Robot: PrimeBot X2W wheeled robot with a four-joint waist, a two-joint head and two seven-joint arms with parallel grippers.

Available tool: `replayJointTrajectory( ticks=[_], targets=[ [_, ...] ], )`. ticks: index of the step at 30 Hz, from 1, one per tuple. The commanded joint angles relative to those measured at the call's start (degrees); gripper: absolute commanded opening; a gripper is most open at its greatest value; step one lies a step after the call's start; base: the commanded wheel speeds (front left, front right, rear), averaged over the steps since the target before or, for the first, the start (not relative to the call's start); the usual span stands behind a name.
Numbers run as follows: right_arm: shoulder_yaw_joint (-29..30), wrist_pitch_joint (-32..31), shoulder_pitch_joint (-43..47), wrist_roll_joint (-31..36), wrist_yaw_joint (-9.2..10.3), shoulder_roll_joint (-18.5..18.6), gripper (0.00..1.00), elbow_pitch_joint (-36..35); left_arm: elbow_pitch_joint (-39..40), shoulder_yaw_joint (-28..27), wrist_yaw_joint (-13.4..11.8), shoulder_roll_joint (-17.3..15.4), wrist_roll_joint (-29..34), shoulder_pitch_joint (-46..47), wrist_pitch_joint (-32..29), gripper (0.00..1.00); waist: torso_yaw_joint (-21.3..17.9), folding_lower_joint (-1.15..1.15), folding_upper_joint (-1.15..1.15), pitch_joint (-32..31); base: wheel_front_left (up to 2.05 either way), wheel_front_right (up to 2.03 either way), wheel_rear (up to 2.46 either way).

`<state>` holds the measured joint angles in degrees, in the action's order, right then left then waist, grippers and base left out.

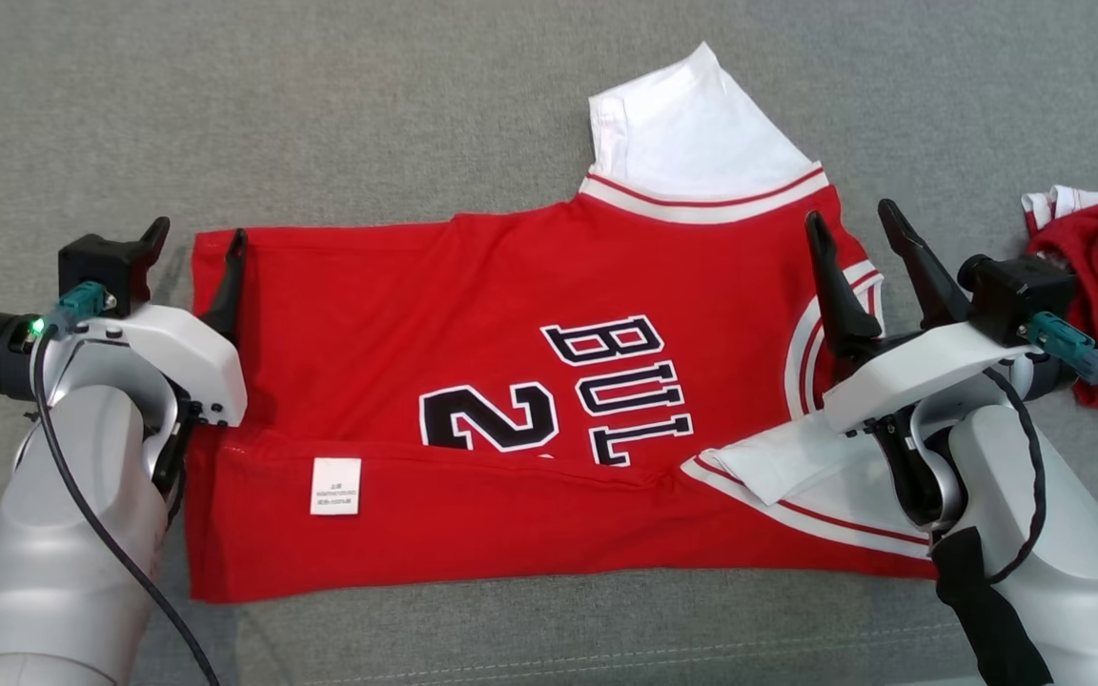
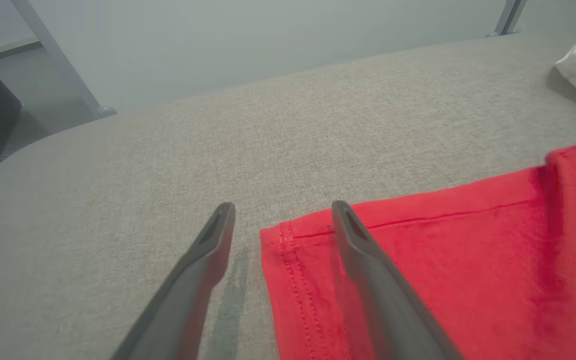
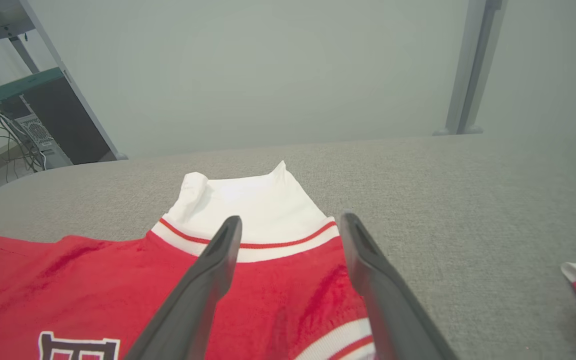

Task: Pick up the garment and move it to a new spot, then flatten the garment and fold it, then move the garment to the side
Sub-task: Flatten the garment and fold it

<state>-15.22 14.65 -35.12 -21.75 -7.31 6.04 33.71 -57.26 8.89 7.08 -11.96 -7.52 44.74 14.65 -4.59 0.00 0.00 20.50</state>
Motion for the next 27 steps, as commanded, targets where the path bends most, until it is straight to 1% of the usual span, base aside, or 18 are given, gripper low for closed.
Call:
replayJointTrajectory(
  ticks=[1,9,14,16,18,19,20,22,27],
  targets=[
    [-0.86,0.35,-1.01,-0.71,-0.18,-0.25,1.00,-1.95,-0.03,-0.61,0.38,-2.56,-1.53,2.65,0.22,1.00,-0.91,0.00,0.00,1.79,0.00,0.00,0.00],
    [-0.51,0.35,-1.05,-0.85,-0.18,-0.31,1.00,-2.44,-2.49,-0.65,0.40,-3.27,-4.35,3.47,0.31,1.00,-1.45,0.00,0.00,3.03,0.00,0.00,0.00],
    [0.05,0.35,-0.91,-0.75,-0.18,-0.22,1.00,-2.53,-0.89,-1.40,0.40,-2.70,-5.44,2.15,0.33,1.00,-1.09,0.00,0.00,3.04,0.00,0.00,0.00],
    [0.32,0.35,-0.99,-0.63,-0.18,-0.32,1.00,-2.40,1.25,-1.93,0.40,-1.90,-5.93,0.65,0.34,1.00,-0.64,0.00,0.00,2.94,0.00,0.00,0.00],
    [0.19,0.35,-1.13,-0.66,-0.18,-0.42,1.00,-2.33,1.32,-2.24,0.40,-1.69,-6.35,0.05,0.34,0.82,-0.53,0.00,0.00,2.94,0.00,0.00,0.00],
    [0.13,0.35,-1.21,-0.68,-0.18,-0.44,1.00,-2.30,1.40,-2.23,0.40,-1.65,-6.39,-0.10,0.34,0.79,-0.48,0.00,0.00,2.94,0.00,0.00,0.00],
    [0.10,0.35,-1.27,-0.74,-0.18,-0.45,1.00,-2.30,1.49,-2.20,0.40,-1.71,-6.45,-0.19,0.34,0.83,-0.44,0.00,0.00,2.96,0.00,0.00,0.00],
    [0.07,0.35,-1.34,-0.81,-0.18,-0.36,1.00,-2.27,1.58,-2.06,0.40,-1.66,-6.46,-0.35,0.34,0.97,-0.32,0.00,0.00,2.89,0.00,0.00,0.00],
    [0.01,0.35,-1.31,-1.02,-0.18,-0.31,1.00,-2.12,1.08,-1.84,0.40,-1.56,-6.63,-0.86,0.34,1.00,-0.38,0.00,0.00,2.57,0.00,0.00,0.00]
  ],
)
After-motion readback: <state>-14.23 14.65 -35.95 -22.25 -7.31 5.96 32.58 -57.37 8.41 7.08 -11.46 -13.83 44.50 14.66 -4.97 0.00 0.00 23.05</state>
